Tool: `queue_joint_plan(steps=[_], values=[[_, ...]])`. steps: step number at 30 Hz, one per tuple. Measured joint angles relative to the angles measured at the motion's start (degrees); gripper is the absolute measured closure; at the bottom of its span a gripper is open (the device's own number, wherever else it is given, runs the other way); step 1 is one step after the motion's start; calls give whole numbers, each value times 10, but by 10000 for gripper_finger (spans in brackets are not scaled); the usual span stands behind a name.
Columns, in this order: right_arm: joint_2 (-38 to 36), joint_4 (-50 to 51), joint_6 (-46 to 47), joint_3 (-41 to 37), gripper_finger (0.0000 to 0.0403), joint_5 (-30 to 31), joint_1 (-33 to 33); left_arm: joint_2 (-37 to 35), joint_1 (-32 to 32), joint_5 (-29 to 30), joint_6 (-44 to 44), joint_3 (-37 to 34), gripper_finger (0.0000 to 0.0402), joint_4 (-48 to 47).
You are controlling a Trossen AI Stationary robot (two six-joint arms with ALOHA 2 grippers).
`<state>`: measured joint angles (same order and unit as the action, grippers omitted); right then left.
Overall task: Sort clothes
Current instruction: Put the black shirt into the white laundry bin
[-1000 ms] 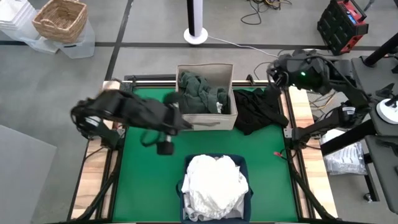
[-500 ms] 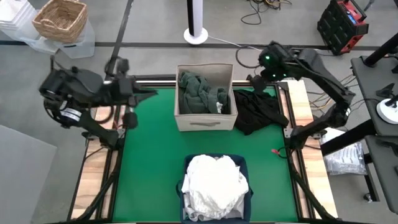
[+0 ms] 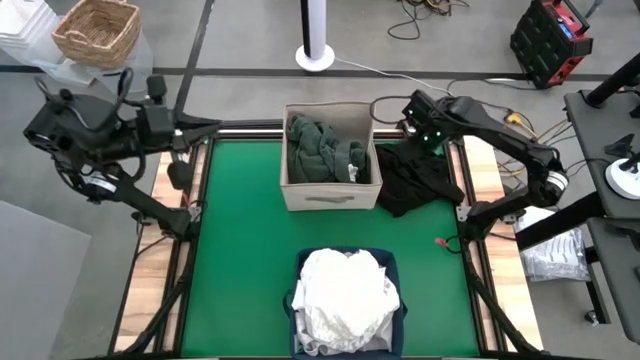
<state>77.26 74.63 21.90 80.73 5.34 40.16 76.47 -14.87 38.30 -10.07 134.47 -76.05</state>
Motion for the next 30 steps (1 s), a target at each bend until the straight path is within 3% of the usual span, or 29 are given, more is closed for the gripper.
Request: queue_joint_plan(steps=[15, 23, 30], values=[[-4, -247, 1, -225, 148, 2, 17, -33, 0, 9, -44, 0, 402, 0], [-3, -342, -24, -320, 96, -41, 24, -35, 0, 8, -54, 0, 402, -2], [0, -436, -34, -391, 79, -43, 24, -29, 0, 8, -56, 0, 402, 2]])
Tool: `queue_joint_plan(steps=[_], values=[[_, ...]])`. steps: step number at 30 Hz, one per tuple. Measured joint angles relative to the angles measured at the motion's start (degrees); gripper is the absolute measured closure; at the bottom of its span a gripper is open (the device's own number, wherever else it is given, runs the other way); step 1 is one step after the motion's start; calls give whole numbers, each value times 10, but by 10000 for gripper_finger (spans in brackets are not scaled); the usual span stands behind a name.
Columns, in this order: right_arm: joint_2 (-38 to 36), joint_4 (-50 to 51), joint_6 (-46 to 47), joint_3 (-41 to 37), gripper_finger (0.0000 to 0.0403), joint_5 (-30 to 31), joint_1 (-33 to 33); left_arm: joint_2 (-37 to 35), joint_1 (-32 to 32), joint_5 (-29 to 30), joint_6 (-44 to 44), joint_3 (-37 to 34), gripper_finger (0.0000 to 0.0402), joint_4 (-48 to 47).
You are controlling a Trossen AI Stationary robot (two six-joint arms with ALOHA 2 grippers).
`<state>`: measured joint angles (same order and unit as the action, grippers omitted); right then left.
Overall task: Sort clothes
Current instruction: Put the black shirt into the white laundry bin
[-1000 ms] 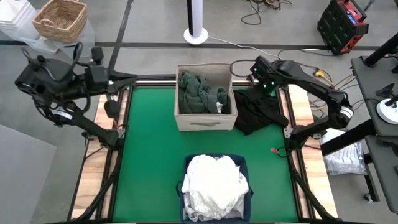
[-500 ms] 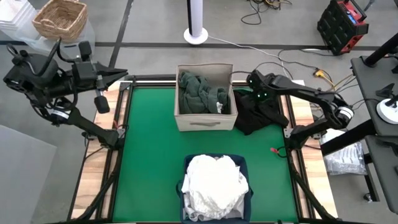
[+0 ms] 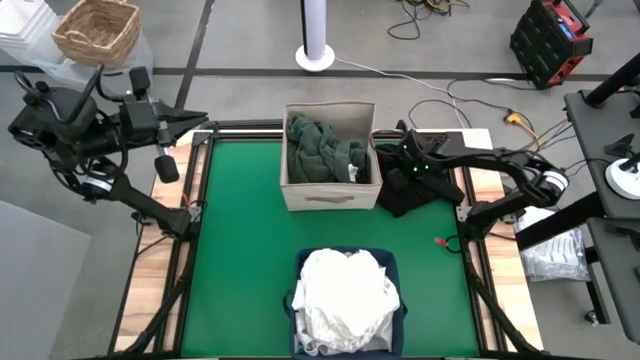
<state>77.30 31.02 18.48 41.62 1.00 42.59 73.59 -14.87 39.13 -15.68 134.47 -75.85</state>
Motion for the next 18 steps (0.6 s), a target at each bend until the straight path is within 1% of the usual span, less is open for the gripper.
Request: queue_joint_plan(steps=[2, 4, 6, 8, 12, 17, 18], values=[[4, -18, 0, -13, 84, 3, 1, 4, 0, 0, 2, 0, 402, 0], [9, -33, 0, -23, 97, 4, 1, 7, 0, 0, 2, 0, 402, 0], [14, -41, 2, -29, 116, 4, 1, 11, 0, 9, 1, 0, 402, 0], [19, -46, 8, -33, 145, 3, 1, 14, 0, 21, 2, 0, 402, 3], [33, -50, 11, -38, 222, 3, 1, 19, 0, 40, 10, 0, 402, 14], [57, -52, 32, -40, 351, 5, 4, 21, 0, 44, 16, 0, 402, 34], [59, -53, 29, -40, 368, 7, 4, 22, 0, 45, 16, 0, 402, 40]])
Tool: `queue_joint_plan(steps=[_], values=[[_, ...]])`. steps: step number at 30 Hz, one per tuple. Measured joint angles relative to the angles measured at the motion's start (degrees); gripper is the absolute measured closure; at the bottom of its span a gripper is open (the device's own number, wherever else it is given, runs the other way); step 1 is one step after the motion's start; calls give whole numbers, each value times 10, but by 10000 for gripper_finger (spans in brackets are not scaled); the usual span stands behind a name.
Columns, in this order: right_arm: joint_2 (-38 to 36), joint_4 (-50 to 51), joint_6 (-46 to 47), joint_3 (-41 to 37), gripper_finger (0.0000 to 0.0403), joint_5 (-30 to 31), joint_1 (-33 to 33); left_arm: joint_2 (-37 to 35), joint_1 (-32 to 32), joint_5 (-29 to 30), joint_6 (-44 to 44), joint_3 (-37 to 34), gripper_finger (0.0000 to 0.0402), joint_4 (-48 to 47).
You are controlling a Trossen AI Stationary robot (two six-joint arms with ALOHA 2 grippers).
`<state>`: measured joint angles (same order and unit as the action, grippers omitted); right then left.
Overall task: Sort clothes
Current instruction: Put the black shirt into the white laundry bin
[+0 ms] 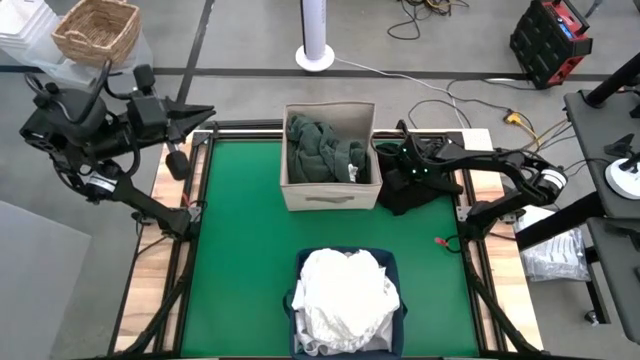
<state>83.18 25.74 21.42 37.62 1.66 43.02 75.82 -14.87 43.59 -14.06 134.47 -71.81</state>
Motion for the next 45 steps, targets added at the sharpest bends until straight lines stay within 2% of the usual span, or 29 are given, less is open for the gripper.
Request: queue_joint_plan(steps=[5, 9, 15, 21, 26, 35, 45], values=[[-24, 8, 0, 7, 371, 10, 2, 1, 0, 0, 0, 0, 402, 19], [-70, 62, -4, 33, 371, 24, 3, 2, 0, 9, 0, 0, 402, 28], [-159, 148, -6, 100, 371, 49, 3, 9, 0, 9, 0, 0, 402, 28], [-248, 166, 11, 181, 371, 51, 3, 15, 0, 10, 0, 0, 402, 28], [-291, 155, 9, 269, 371, 52, 3, 16, 0, 10, 0, 0, 402, 28], [-275, 84, -31, 438, 371, 22, 1, 17, 0, 11, -4, 0, 402, 28], [-164, -11, -34, 613, 371, -105, 1, 17, 0, 11, -4, 0, 402, 28]])
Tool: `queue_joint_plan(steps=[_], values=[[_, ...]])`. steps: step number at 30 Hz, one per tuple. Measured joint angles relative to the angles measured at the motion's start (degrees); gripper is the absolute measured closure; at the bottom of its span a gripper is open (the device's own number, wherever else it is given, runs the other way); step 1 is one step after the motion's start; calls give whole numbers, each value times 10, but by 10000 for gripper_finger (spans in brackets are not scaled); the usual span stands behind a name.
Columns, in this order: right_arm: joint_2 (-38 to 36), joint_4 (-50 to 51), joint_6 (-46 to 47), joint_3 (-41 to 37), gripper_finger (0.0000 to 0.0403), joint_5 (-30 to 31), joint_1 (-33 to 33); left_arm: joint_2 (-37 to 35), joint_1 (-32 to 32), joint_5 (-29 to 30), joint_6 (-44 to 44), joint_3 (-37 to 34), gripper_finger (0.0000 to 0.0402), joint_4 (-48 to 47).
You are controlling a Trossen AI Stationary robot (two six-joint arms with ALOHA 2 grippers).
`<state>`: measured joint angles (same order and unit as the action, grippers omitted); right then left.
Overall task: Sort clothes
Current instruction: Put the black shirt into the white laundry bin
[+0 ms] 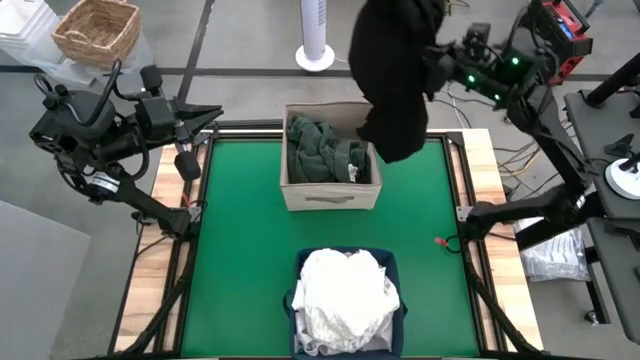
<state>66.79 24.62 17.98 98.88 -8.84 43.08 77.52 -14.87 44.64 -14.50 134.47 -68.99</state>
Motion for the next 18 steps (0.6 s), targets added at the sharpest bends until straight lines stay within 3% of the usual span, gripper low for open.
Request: queue_joint_plan(steps=[18], values=[[286, -1, -21, 346, 371, -56, -57, 1, 0, 0, 0, 0, 402, 0]])
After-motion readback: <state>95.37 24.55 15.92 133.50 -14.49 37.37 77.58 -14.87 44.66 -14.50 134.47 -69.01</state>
